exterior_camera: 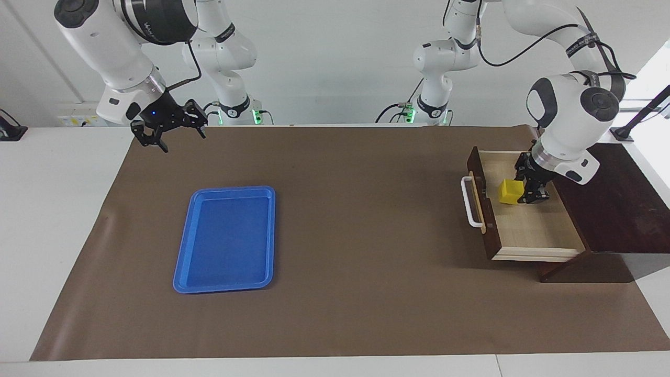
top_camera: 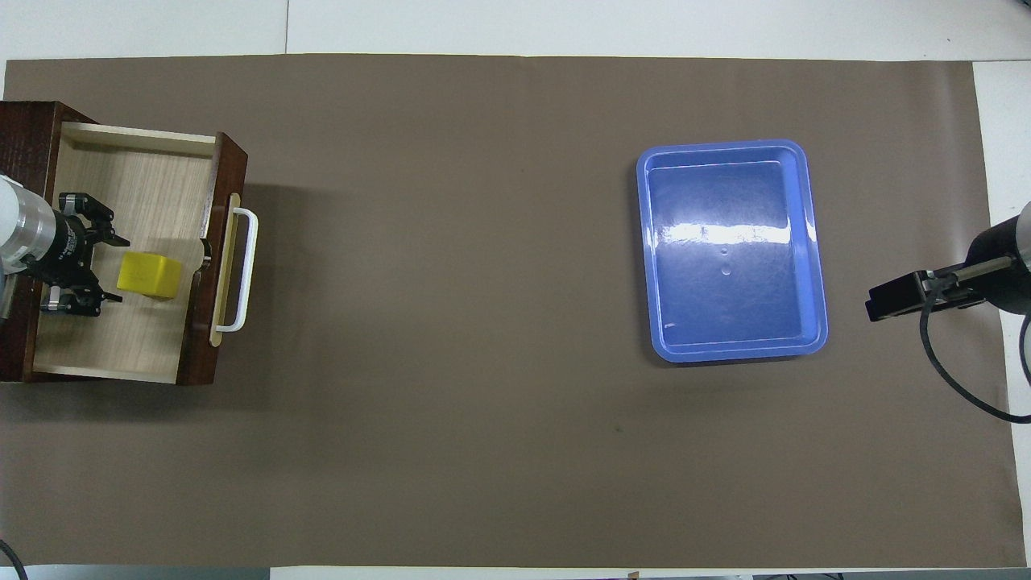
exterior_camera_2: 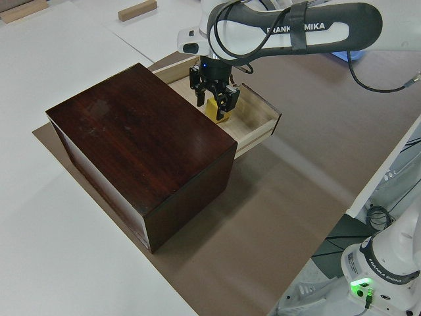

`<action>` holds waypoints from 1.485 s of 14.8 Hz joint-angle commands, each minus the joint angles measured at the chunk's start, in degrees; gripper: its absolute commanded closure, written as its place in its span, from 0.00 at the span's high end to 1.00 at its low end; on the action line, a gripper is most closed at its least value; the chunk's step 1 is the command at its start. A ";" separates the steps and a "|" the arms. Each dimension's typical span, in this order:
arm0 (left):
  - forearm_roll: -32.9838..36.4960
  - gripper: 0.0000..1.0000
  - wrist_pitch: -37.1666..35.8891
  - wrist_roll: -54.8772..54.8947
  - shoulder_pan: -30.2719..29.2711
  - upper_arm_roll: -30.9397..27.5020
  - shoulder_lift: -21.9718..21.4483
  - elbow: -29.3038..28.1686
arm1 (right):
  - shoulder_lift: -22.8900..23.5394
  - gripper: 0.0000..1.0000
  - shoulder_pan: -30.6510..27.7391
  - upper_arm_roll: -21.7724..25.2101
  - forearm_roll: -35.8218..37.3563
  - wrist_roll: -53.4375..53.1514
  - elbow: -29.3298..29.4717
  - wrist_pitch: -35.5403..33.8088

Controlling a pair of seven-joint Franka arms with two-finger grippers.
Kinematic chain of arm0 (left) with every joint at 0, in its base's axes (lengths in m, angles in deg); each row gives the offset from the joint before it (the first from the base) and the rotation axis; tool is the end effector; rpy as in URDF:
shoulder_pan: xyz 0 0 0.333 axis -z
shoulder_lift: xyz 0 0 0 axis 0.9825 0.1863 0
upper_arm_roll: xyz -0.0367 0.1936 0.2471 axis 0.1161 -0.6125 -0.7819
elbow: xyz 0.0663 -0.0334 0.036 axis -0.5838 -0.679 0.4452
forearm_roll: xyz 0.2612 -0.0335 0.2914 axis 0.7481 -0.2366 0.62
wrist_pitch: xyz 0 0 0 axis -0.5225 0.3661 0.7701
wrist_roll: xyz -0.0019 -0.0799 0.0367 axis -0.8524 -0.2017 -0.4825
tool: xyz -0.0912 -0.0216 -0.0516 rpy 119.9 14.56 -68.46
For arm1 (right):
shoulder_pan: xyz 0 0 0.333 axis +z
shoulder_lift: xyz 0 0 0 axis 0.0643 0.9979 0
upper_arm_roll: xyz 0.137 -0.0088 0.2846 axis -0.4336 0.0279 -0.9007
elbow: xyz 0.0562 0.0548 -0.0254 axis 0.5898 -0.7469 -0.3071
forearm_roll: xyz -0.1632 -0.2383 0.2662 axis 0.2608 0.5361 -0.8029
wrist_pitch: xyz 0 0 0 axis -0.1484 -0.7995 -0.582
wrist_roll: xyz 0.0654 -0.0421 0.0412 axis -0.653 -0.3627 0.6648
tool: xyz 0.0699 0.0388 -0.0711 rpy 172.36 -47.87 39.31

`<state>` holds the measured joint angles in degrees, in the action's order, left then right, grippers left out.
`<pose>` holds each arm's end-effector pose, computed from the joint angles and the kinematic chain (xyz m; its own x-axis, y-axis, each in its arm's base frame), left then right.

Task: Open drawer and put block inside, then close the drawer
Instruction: 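Push the open drawer shut with the left gripper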

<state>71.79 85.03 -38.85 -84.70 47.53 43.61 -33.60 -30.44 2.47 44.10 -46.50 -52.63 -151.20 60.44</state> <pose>0.5777 0.0416 0.4505 0.0818 0.9936 0.0781 0.9961 -0.0789 -0.0396 0.5171 -0.0028 0.5828 0.9846 0.0882 -0.1511 0.0872 -0.9961 -0.0131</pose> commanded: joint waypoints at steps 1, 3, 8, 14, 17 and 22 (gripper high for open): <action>-0.14 1.00 -4.59 -1.96 0.77 0.94 0.14 6.18 | 0.38 1.00 -3.70 -3.08 1.41 -1.81 0.22 0.61; -1.72 1.00 -5.49 -3.55 6.55 0.94 0.14 8.14 | 0.73 1.00 -4.40 -3.08 1.93 -1.11 -0.22 3.95; -1.55 1.00 -2.25 -9.44 17.73 0.77 0.23 4.46 | 2.05 1.00 -4.93 -3.08 1.93 -1.45 -0.31 5.45; 0.64 1.00 3.03 -9.44 15.20 0.68 -0.56 -2.76 | 2.05 1.00 -5.28 -3.17 2.11 -3.13 0.83 2.91; 3.18 1.00 3.04 -8.04 13.18 0.50 -0.30 -2.32 | 2.58 1.00 -5.37 -3.17 2.02 -2.34 1.71 3.52; 5.48 1.00 2.42 -5.66 9.57 0.50 0.32 0.23 | 3.19 1.00 -5.20 -2.73 1.93 -2.16 2.41 3.26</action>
<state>74.90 87.10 -46.92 -72.60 48.08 44.03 -34.30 -28.06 -1.44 42.23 -45.48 -54.87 -150.32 64.30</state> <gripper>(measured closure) 0.000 0.000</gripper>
